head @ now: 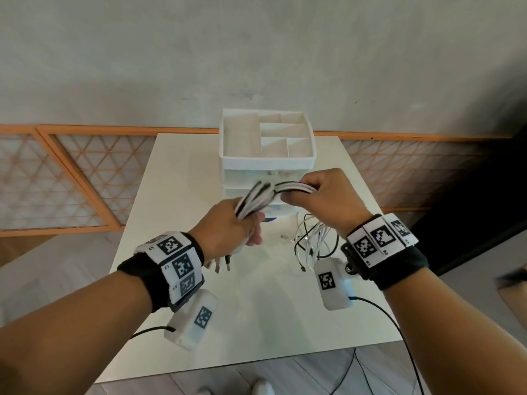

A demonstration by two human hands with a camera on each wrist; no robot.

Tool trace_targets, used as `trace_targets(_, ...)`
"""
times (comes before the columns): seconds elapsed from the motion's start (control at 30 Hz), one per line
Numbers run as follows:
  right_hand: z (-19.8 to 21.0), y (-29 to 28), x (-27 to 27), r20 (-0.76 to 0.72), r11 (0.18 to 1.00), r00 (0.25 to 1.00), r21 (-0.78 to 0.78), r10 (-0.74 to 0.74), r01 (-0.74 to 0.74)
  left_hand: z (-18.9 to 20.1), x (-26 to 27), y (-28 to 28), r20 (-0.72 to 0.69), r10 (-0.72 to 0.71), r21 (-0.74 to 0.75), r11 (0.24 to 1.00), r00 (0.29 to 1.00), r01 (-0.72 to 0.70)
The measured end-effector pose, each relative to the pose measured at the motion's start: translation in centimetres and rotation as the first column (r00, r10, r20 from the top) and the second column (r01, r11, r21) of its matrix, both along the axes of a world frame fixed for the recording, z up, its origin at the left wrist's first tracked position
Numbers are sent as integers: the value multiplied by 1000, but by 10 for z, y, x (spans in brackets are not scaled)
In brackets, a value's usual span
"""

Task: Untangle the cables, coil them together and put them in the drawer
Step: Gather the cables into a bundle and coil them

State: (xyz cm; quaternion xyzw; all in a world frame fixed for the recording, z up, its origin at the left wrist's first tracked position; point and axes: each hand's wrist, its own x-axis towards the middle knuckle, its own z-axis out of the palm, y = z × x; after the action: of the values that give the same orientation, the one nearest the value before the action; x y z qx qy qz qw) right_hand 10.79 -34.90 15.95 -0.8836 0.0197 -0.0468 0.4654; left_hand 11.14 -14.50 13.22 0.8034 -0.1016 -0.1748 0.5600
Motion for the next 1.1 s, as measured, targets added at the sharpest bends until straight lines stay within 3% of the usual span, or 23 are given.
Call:
trace_targets(0.07, 0, -12, -2, -42, 972, 993, 216, 109, -97, -1, 7, 8, -46, 123, -145, 981, 991, -129)
trace_targets(0.13, -8, -23, -3, -53, 914, 987, 389, 149, -117, 0, 12, 16, -98, 126, -240, 960, 987, -146)
trace_targets(0.2, -18, -22, -4, -13, 899, 994, 428, 107, -91, 0, 14, 19, -133, 78, -285, 952, 988, -114)
trace_targets(0.4, -25, 32, -6, 174, 878, 980, 478, -98, 3, 0, 1, -9, -159, 130, -299, 938, 979, -173)
trace_targets(0.47, -31, 54, -10, 232, 906, 969, 422, -87, -20, 2, -3, -18, -180, 115, -356, 918, 977, -174)
trace_targets(0.63, -48, 86, -23, 424, 985, 902, 107, 79, -137, 8, 2, -24, -353, 85, -499, 825, 932, -264)
trace_targets(0.77, -58, 78, -28, 446, 971, 870, 4, 212, -239, 1, 10, -14, -353, 250, -440, 806, 902, -396)
trace_targets(0.83, -64, 70, -31, 417, 964, 872, -56, 258, -259, 1, 15, -9, -348, 321, -424, 784, 881, -453)
trace_targets(0.93, -65, 51, -35, 305, 957, 911, -5, 278, -291, 7, 25, 0, -285, 342, -441, 783, 895, -439)
trace_targets(1.03, -54, 43, -36, 129, 958, 953, 50, 273, -281, 10, 26, 5, -201, 280, -451, 824, 939, -343)
trace_targets(1.1, -50, 46, -32, 23, 952, 952, -27, 305, -305, 13, 22, 4, -147, 182, -462, 856, 972, -231)
